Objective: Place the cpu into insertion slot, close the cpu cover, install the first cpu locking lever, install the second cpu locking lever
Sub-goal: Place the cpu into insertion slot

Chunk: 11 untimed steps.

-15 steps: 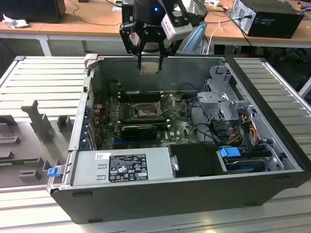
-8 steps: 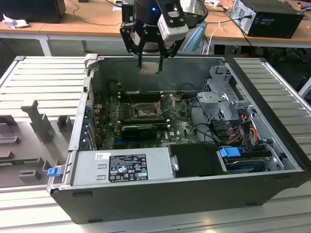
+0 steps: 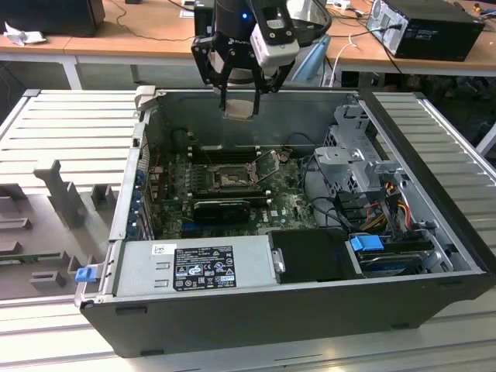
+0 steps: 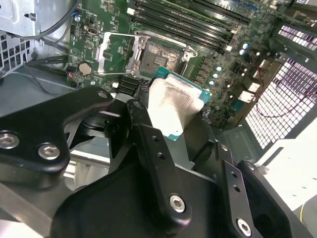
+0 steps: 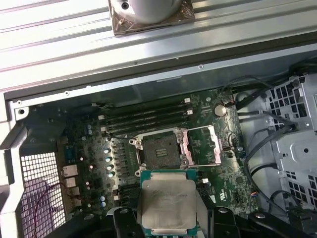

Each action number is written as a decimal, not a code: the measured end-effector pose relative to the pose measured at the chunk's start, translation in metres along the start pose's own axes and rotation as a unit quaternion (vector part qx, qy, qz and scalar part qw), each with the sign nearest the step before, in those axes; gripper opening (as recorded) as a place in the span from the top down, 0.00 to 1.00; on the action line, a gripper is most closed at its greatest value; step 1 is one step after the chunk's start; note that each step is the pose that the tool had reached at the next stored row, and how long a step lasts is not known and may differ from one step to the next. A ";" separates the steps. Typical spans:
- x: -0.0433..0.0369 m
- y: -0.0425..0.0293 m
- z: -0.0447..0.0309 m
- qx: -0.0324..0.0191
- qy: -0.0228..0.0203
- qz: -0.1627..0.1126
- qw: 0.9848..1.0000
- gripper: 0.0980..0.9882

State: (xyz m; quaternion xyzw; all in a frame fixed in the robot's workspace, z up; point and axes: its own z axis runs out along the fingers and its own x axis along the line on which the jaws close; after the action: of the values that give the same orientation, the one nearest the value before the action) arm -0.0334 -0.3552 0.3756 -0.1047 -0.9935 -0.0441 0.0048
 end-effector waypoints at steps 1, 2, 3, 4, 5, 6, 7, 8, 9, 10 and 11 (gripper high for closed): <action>0.0000 0.0000 0.0001 0.000 0.000 0.005 1.000 0.52; 0.0000 0.0000 0.0001 0.000 -0.001 0.011 1.000 0.52; 0.0000 0.0000 0.0001 0.000 -0.002 0.019 1.000 0.52; 0.0000 0.0000 0.0001 -0.001 -0.002 0.025 1.000 0.52; 0.0000 0.0000 0.0001 -0.001 -0.003 0.029 1.000 0.52; 0.0000 0.0000 0.0001 -0.001 -0.003 0.032 0.999 0.52; 0.0000 0.0000 0.0001 -0.001 -0.003 0.036 0.999 0.52; 0.0000 0.0000 0.0001 -0.001 -0.003 0.040 0.999 0.52; 0.0000 0.0000 0.0001 -0.001 -0.004 0.044 0.999 0.52; 0.0000 0.0000 0.0002 -0.001 -0.004 0.048 0.999 0.52; 0.0000 0.0000 0.0002 -0.001 -0.005 0.056 0.998 0.52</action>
State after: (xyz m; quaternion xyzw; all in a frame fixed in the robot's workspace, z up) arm -0.0334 -0.3552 0.3754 -0.1603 -0.9861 -0.0443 0.0023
